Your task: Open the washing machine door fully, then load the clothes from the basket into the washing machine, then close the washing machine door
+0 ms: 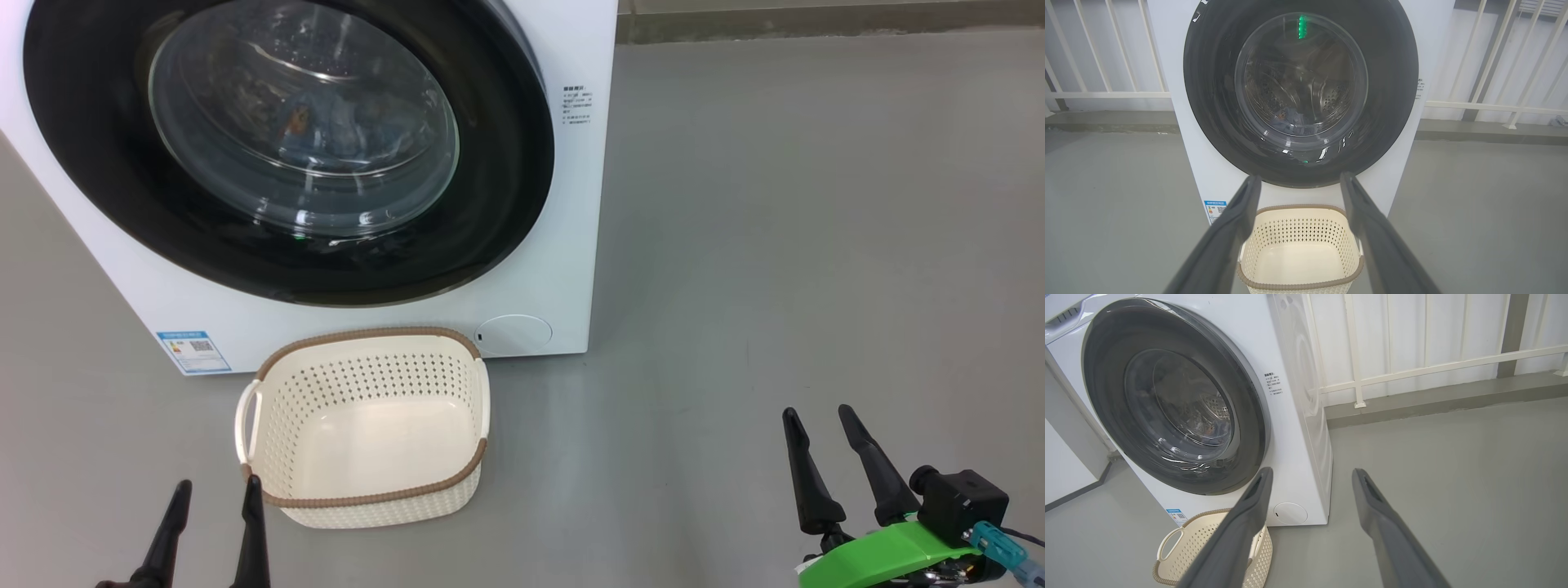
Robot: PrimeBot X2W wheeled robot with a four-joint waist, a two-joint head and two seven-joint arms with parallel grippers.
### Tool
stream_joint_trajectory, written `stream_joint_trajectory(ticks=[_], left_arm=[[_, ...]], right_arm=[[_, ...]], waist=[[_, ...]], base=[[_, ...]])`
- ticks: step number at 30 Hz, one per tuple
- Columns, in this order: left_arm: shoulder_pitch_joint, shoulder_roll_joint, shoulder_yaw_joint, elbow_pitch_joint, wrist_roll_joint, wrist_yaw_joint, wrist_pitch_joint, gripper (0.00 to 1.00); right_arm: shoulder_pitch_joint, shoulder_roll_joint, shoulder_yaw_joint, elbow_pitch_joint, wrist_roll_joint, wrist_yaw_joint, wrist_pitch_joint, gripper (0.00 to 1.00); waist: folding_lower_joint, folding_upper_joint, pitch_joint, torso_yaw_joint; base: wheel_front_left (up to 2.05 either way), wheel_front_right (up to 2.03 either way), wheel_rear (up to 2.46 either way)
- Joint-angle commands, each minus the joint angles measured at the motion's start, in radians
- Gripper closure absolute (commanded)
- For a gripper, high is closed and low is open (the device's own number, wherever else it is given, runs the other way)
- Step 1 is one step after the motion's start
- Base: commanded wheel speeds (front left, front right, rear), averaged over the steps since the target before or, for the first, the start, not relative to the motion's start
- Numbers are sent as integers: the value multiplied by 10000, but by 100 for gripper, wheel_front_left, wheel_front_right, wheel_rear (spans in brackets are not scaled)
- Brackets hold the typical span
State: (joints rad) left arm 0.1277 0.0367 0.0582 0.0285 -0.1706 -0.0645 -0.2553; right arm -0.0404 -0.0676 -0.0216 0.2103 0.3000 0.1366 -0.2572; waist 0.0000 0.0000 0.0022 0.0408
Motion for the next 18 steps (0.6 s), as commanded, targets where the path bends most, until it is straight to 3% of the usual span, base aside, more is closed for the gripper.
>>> stream_joint_trajectory(ticks=[1, 13, 14, 18], left_arm=[[-169, 135, 295, -256, 127, 98, -65, 0], [-109, 135, 90, -114, -111, 105, -65, 0], [5, 4, -213, 100, -99, 70, 1, 100], [17, -174, -255, 646, -107, 71, 15, 100]], right_arm=[[-161, -16, 195, -261, -82, -59, -45, 0], [-171, -2, 215, -185, -101, -59, -45, 0], [-2, 21, -3, 26, -9, 0, 0, 100], [161, 63, 48, 577, -8, 2, 4, 100]], waist=[[0, 0, -6, 7], [0, 0, -58, 65], [0, 0, -57, 63], [0, 0, -60, 66]], base=[[0, 0, 0], [0, 0, 0], [0, 0, 0], [0, 0, 0]])
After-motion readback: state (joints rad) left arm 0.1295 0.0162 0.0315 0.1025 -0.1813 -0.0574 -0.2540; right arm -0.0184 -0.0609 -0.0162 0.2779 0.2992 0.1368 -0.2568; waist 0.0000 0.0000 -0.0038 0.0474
